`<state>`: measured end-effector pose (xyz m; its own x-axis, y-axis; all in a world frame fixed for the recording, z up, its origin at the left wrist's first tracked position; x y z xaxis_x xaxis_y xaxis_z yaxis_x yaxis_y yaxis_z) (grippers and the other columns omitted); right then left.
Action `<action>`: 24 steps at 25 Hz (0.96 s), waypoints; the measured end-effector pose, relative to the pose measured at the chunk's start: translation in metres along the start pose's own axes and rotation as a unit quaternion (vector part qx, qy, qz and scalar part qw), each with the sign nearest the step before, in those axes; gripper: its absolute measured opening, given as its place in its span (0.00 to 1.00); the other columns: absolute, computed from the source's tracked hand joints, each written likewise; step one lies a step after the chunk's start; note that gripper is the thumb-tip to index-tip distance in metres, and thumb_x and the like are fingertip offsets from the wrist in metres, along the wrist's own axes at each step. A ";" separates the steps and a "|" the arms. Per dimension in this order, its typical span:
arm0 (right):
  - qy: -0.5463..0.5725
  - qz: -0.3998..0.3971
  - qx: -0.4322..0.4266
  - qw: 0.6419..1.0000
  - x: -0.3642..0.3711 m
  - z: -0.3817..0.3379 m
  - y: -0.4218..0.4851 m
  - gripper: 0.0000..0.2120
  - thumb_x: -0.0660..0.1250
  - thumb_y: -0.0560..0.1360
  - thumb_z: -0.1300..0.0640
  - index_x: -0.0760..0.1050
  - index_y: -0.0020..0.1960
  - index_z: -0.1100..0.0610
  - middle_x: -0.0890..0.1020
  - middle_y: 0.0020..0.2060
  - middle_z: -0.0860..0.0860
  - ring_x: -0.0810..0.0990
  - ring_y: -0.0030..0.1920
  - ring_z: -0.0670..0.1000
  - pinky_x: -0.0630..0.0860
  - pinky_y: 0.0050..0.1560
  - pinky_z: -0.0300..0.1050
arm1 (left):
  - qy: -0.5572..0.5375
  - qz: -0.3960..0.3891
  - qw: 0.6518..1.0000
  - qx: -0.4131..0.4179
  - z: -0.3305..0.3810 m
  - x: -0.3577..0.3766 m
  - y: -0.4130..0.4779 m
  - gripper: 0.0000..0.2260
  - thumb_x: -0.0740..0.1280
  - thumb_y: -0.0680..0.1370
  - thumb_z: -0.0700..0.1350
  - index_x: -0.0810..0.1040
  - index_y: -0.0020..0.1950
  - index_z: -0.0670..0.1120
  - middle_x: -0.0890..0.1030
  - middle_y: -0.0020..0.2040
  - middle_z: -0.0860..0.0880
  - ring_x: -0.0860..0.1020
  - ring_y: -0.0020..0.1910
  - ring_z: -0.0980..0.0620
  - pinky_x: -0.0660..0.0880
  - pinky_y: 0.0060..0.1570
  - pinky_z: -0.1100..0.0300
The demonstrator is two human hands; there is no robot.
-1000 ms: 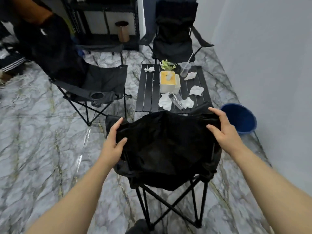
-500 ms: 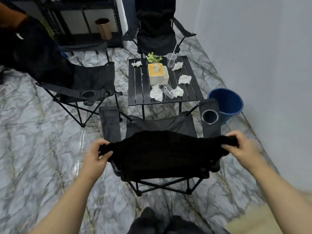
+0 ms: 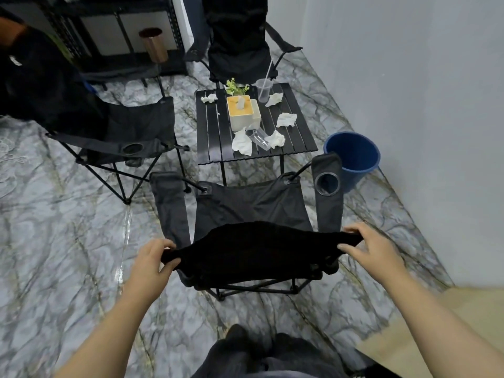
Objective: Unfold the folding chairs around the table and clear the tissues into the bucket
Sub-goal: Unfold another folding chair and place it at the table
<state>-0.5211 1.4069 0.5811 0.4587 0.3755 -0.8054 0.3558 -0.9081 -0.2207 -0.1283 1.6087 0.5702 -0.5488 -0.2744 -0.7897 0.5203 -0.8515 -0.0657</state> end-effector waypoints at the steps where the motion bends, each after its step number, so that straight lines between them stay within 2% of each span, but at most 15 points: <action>1: -0.034 0.010 -0.019 0.999 0.001 -0.003 0.001 0.17 0.67 0.76 0.49 0.72 0.62 0.51 0.77 0.61 0.51 0.73 0.64 0.54 0.70 0.58 0.50 | 0.043 0.016 0.998 0.038 0.009 -0.002 -0.002 0.09 0.69 0.73 0.49 0.73 0.51 0.53 0.76 0.49 0.51 0.74 0.52 0.47 0.69 0.53 0.49; 3: -0.118 0.054 -0.044 0.991 0.004 -0.015 0.005 0.25 0.54 0.77 0.39 0.69 0.68 0.51 0.71 0.69 0.50 0.65 0.72 0.53 0.64 0.69 0.56 | 0.095 0.032 0.993 0.063 0.025 0.003 -0.004 0.18 0.56 0.76 0.58 0.72 0.61 0.52 0.76 0.56 0.52 0.71 0.59 0.48 0.65 0.60 0.47; 5: -0.175 0.124 -0.041 0.976 0.006 -0.032 0.007 0.28 0.45 0.77 0.41 0.71 0.67 0.53 0.71 0.70 0.51 0.62 0.74 0.54 0.57 0.71 0.56 | 0.093 0.052 0.994 0.036 0.037 0.012 -0.004 0.23 0.48 0.76 0.58 0.70 0.65 0.51 0.76 0.60 0.50 0.69 0.63 0.45 0.62 0.63 0.46; 7: -0.223 0.151 -0.080 0.960 0.016 -0.045 0.006 0.27 0.45 0.79 0.45 0.75 0.64 0.55 0.76 0.66 0.51 0.68 0.71 0.56 0.55 0.68 0.54 | 0.089 0.060 0.994 0.017 0.039 0.017 -0.002 0.25 0.46 0.76 0.57 0.70 0.66 0.49 0.77 0.61 0.49 0.69 0.64 0.45 0.62 0.64 0.46; 11: -0.237 0.112 -0.067 0.963 0.023 -0.030 0.011 0.37 0.35 0.81 0.44 0.81 0.55 0.58 0.85 0.52 0.52 0.81 0.59 0.56 0.61 0.61 0.51 | 0.132 0.041 0.990 0.027 0.021 0.016 0.006 0.25 0.44 0.77 0.56 0.68 0.68 0.50 0.77 0.61 0.49 0.68 0.67 0.48 0.59 0.68 0.49; 14: -0.233 0.090 -0.037 0.968 0.019 -0.021 0.026 0.36 0.36 0.81 0.42 0.80 0.58 0.58 0.85 0.53 0.53 0.82 0.57 0.55 0.68 0.57 0.51 | 0.143 0.032 0.988 0.045 0.026 0.018 0.019 0.25 0.43 0.77 0.56 0.67 0.69 0.52 0.74 0.67 0.52 0.62 0.71 0.53 0.53 0.69 0.54; 16: -0.230 0.092 -0.033 0.968 0.015 -0.019 0.037 0.33 0.39 0.79 0.41 0.74 0.66 0.57 0.80 0.62 0.53 0.77 0.64 0.54 0.72 0.59 0.54 | 0.147 0.022 0.987 0.059 0.030 0.021 0.028 0.26 0.41 0.77 0.58 0.64 0.71 0.54 0.68 0.71 0.55 0.56 0.74 0.55 0.50 0.71 0.54; 19: -0.245 0.107 -0.031 0.963 0.011 -0.018 0.048 0.33 0.38 0.76 0.40 0.60 0.74 0.54 0.67 0.73 0.50 0.63 0.74 0.53 0.64 0.70 0.54 | 0.145 0.021 0.988 0.058 0.034 0.025 0.040 0.27 0.39 0.77 0.58 0.56 0.74 0.53 0.55 0.74 0.58 0.45 0.75 0.60 0.40 0.72 0.59; 21: -0.257 0.105 -0.022 0.960 0.010 -0.019 0.054 0.34 0.35 0.75 0.40 0.55 0.76 0.53 0.60 0.76 0.50 0.57 0.76 0.53 0.59 0.73 0.54 | 0.145 0.028 0.988 0.051 0.035 0.027 0.046 0.27 0.39 0.77 0.58 0.52 0.75 0.52 0.50 0.75 0.58 0.40 0.74 0.61 0.34 0.72 0.63; 24: -0.259 0.090 -0.015 0.962 0.011 -0.018 0.064 0.34 0.34 0.75 0.40 0.52 0.76 0.52 0.56 0.77 0.49 0.53 0.77 0.52 0.56 0.74 0.53 | 0.141 0.032 0.989 0.043 0.036 0.029 0.052 0.27 0.38 0.77 0.58 0.49 0.75 0.51 0.48 0.75 0.57 0.37 0.74 0.62 0.31 0.71 0.65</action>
<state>-0.4783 1.3568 0.5681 0.0512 0.0632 -0.9967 0.3345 -0.9414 -0.0425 -0.1405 1.5402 0.5654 -0.3053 -0.2037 -0.9302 0.4837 -0.8746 0.0327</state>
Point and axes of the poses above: each hand's wrist, its own y-axis towards the middle knuckle, its own x-axis out of the palm, z = x × y, the point moved 7 cm from there along y, towards the middle knuckle
